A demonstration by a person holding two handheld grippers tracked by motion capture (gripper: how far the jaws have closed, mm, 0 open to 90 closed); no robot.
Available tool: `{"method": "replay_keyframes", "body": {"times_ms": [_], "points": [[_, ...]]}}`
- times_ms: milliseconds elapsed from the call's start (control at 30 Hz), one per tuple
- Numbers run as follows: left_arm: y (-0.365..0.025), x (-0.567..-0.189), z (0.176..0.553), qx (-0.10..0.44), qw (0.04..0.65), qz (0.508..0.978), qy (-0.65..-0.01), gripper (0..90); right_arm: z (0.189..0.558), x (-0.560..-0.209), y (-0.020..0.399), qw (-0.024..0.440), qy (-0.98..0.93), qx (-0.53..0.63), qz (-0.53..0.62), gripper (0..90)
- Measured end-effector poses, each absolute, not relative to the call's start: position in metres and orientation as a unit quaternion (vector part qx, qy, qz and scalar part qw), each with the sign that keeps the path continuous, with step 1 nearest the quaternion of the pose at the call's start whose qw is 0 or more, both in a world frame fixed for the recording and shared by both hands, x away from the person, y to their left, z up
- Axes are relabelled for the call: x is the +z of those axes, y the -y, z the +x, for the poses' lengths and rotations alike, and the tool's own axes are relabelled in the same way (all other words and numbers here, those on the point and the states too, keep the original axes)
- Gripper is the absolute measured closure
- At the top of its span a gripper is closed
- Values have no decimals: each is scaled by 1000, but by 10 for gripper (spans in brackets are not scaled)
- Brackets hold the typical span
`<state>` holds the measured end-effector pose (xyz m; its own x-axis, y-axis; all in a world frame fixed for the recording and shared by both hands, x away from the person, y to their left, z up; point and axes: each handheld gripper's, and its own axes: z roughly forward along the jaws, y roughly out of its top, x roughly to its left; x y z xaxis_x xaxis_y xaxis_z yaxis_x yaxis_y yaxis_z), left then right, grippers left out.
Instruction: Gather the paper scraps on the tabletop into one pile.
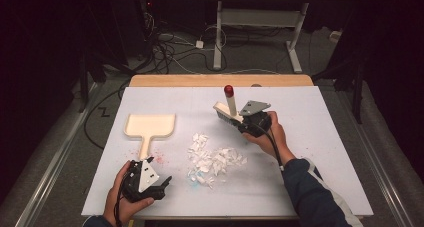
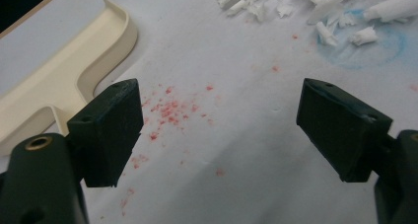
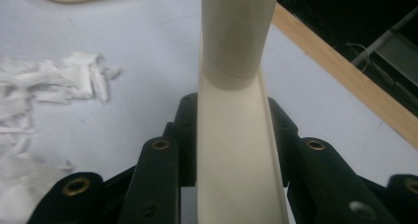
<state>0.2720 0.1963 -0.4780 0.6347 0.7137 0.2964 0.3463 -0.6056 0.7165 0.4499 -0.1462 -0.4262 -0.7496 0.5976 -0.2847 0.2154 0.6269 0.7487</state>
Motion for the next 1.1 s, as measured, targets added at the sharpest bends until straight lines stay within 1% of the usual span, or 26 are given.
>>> {"method": "replay_keyframes", "body": {"times_ms": [100,133,333,400,433,467,500,567,633,700,933,1033,1100], "points": [[-196,-479,272,288,313,850,-312,170,453,-439,130,268,-859,364,240,680],[-195,-480,272,288,312,850,-311,170,453,-439,130,268,-859,364,240,680],[-194,-481,272,286,307,854,-307,170,448,-447,100,268,-869,361,207,676],[-193,-481,272,285,307,854,-307,170,447,-449,93,256,-872,374,187,675],[-193,-481,272,284,308,855,-307,170,445,-449,88,242,-874,387,166,675],[-192,-481,272,284,307,855,-306,170,445,-449,88,242,-874,387,166,675],[-192,-481,273,284,305,856,-306,170,442,-449,85,220,-878,399,146,674],[-192,-482,273,286,296,859,-306,171,441,-449,83,214,-879,404,136,673],[-192,-482,273,284,297,859,-306,172,439,-449,82,184,-883,414,119,671],[-192,-482,273,284,299,858,-307,172,436,-450,82,171,-887,415,107,668],[-191,-483,272,278,297,862,-302,174,424,-448,96,115,-893,433,50,664],[-191,-483,272,276,298,864,-299,175,417,-445,105,99,-893,438,31,667],[-192,-482,272,270,308,861,-300,175,411,-443,111,99,-893,439,24,671]]}}
